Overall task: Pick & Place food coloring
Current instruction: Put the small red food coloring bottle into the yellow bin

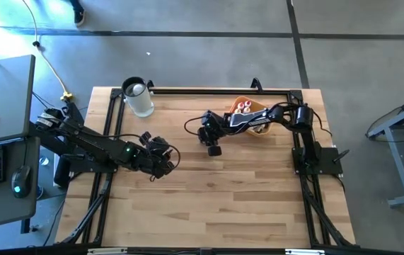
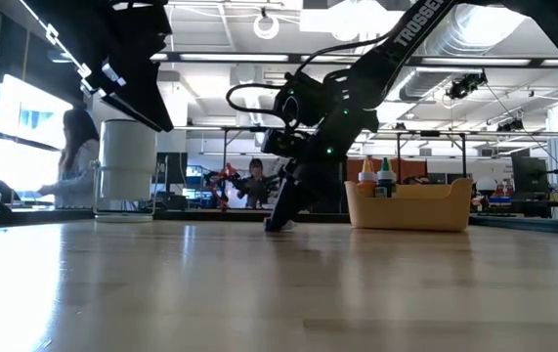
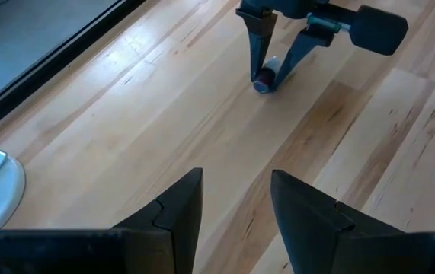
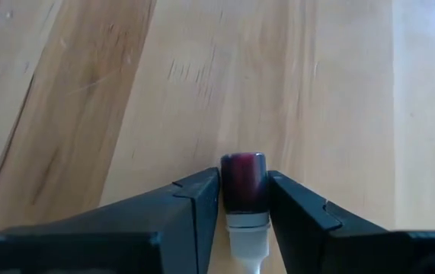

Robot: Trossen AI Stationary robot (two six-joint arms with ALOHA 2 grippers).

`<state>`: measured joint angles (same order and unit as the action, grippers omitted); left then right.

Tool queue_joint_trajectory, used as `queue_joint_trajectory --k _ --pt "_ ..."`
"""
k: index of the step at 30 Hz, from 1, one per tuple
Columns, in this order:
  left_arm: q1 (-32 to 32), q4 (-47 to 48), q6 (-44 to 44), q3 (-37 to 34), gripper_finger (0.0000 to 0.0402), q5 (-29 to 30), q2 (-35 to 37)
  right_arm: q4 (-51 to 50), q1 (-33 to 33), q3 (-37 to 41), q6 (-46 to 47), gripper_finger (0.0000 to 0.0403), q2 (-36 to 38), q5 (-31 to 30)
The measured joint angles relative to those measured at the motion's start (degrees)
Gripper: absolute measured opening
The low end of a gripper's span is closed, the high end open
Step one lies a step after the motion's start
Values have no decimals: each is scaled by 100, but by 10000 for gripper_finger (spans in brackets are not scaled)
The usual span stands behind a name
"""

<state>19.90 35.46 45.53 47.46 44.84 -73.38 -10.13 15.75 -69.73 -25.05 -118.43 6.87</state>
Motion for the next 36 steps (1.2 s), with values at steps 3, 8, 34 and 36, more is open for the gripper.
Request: queue_joint_trajectory --k 3,8,34,36 --pt "0 -25 0 0 152 -2 0 0 -2 3 106 107 0 6" --pt "0 -144 -6 0 152 -4 0 -5 -7 4 133 82 0 -46" --pt "0 -168 -24 0 152 -13 0 -4309 -107 1009 1897 72 3912 -3335" --pt "0 -167 -24 0 152 -11 0 -3945 43 1543 2001 70 4290 -3322"
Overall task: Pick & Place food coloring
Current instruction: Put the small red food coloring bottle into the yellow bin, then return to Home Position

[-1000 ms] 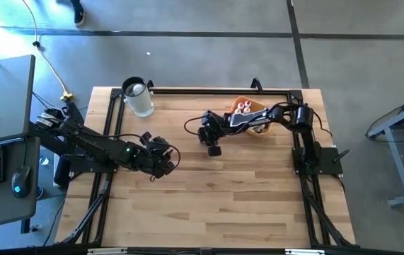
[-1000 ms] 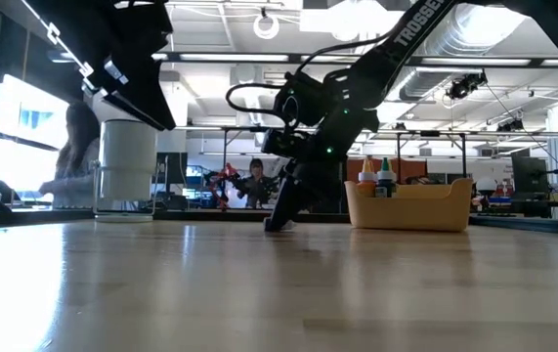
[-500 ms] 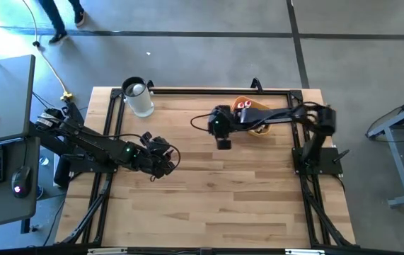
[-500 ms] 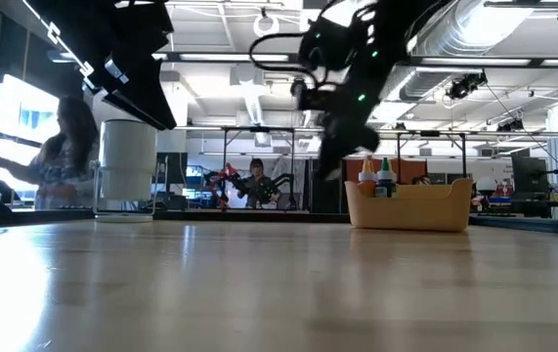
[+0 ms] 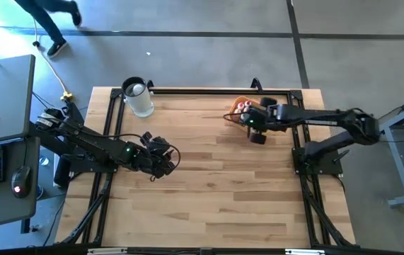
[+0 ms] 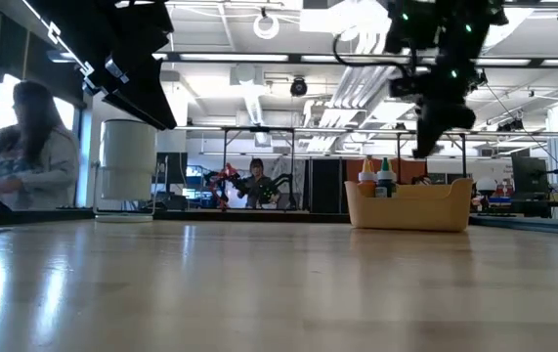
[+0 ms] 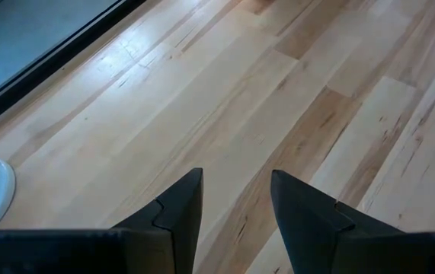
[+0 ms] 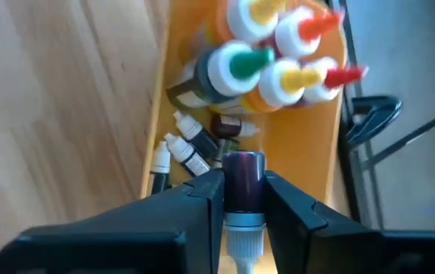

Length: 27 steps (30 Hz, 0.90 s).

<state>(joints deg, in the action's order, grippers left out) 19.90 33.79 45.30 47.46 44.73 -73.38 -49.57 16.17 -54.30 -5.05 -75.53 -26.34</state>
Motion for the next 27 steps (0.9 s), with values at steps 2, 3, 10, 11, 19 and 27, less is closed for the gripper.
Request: queue_joint_trajectory --k 2,3,10,11,19,27 --pt "0 5 0 0 152 0 0 544 127 534 14 70 330 37" --pt "0 6 0 0 152 0 0 818 177 776 1 71 490 82" --pt "0 25 -2 0 152 -37 0 2482 349 1948 -306 120 978 240" --pt "0 29 -23 0 152 -37 0 2566 349 1997 -340 127 977 236" --pt "-2 441 -139 15 152 -41 83 1741 310 1495 -271 150 971 106" --pt "354 2704 1154 -45 152 696 1356 -777 -188 211 1247 148 1432 -140"
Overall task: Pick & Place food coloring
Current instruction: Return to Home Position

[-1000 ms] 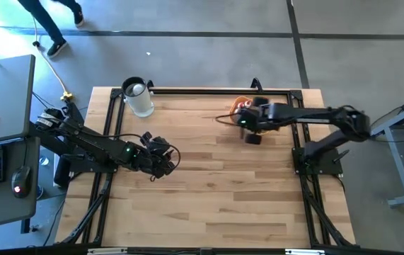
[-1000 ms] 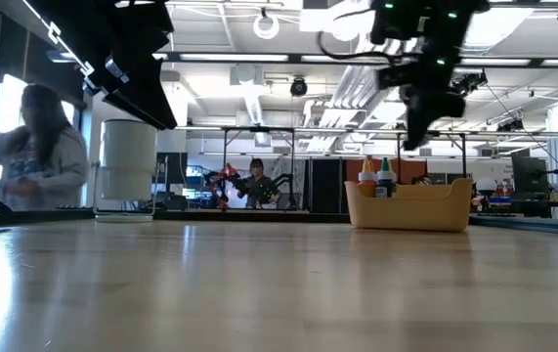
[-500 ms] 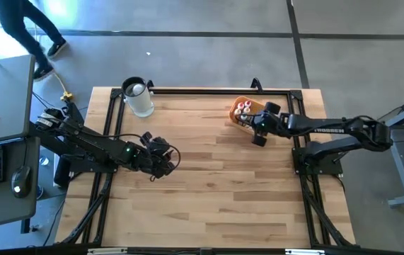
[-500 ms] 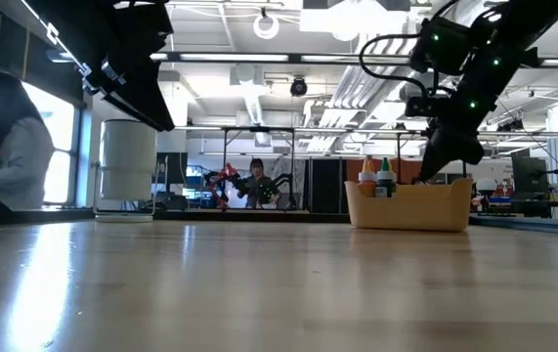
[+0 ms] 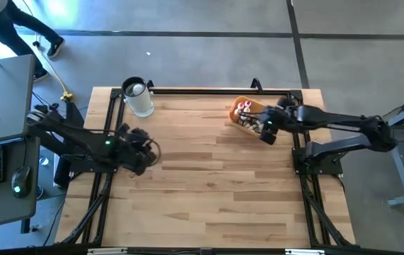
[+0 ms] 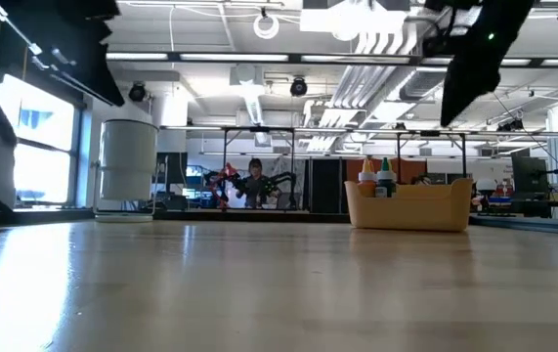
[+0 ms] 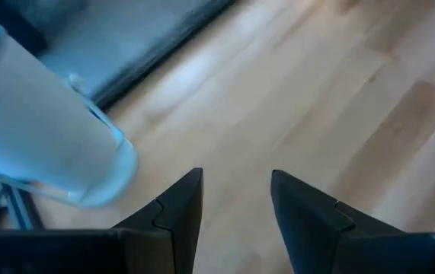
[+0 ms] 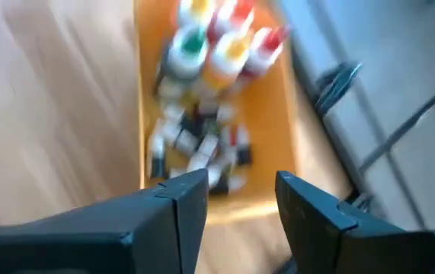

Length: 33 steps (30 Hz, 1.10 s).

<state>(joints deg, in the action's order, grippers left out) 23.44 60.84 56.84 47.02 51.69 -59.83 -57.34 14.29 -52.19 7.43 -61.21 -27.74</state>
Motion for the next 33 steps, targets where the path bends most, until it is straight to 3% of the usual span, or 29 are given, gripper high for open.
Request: queue_joint_trajectory --k 4,7,10,13,19,27,33 --pt "545 -285 -260 -600 152 310 832 793 -458 578 30 143 1029 -262" --pt "934 -838 -341 -1285 152 290 1529 1453 -755 1186 -212 143 1892 242" --pt "1167 -1719 -795 -1959 152 287 2344 1747 -998 1082 -323 142 2349 648" --pt "1226 -3342 -2039 -2660 152 9 3187 2290 -1160 1080 -366 142 2713 684" --pt "870 -6305 -4643 -3926 152 -1414 4616 3205 -1307 1083 -352 142 3066 997" --pt "-160 -6705 -5423 -4607 152 -2159 5772 4188 -1334 1083 -377 142 3056 927" --pt "-917 -6612 -5515 -4613 152 -3278 5894 4759 -1334 1574 -297 142 3111 1151"
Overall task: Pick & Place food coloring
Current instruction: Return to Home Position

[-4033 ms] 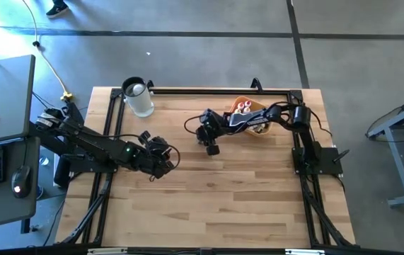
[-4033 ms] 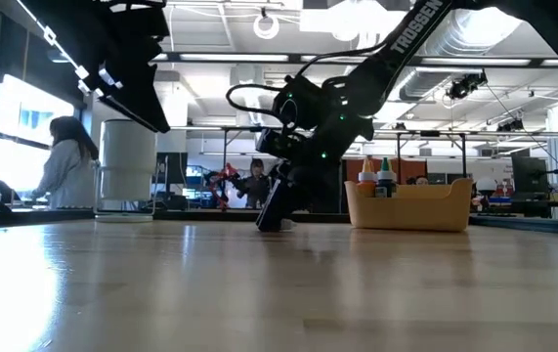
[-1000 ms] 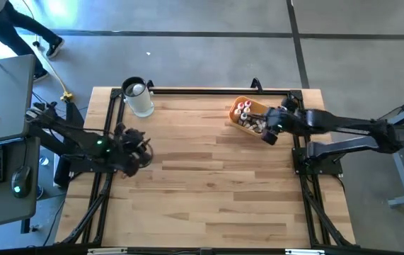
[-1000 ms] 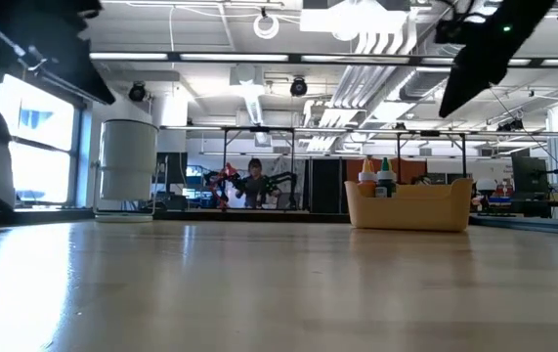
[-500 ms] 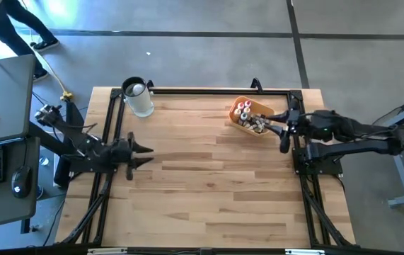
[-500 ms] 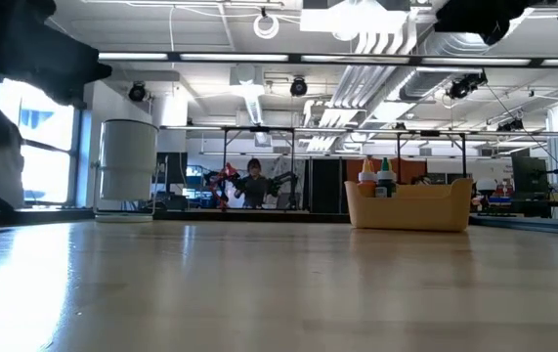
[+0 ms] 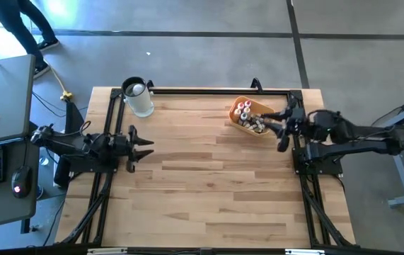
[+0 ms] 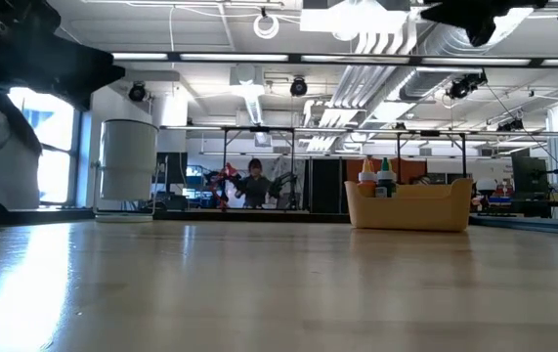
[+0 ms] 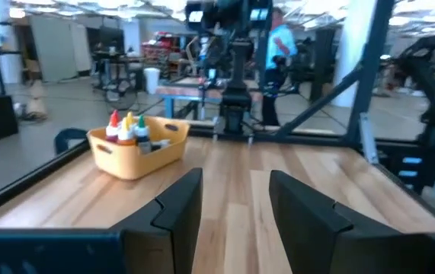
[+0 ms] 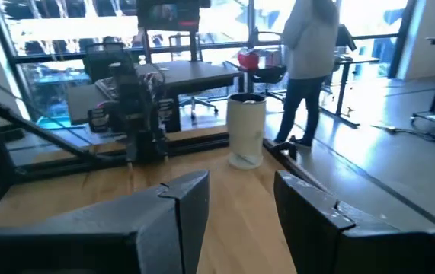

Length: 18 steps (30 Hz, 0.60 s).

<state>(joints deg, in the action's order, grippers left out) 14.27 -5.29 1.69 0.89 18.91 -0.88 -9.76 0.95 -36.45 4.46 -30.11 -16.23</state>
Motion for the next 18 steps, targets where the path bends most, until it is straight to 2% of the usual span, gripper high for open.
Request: queue_joint_trajectory --k 3,7,12,18 --pt "-240 -56 8 -3 152 -353 4 713 0 661 -65 142 168 173" --pt "-356 206 359 -7 152 -449 -1 1583 0 1503 -147 142 611 348" --pt "-340 230 610 -11 152 -493 -81 1798 0 2395 -87 142 1344 536" --pt "-340 228 610 -15 152 -487 -83 1820 0 3031 -196 142 2303 499"
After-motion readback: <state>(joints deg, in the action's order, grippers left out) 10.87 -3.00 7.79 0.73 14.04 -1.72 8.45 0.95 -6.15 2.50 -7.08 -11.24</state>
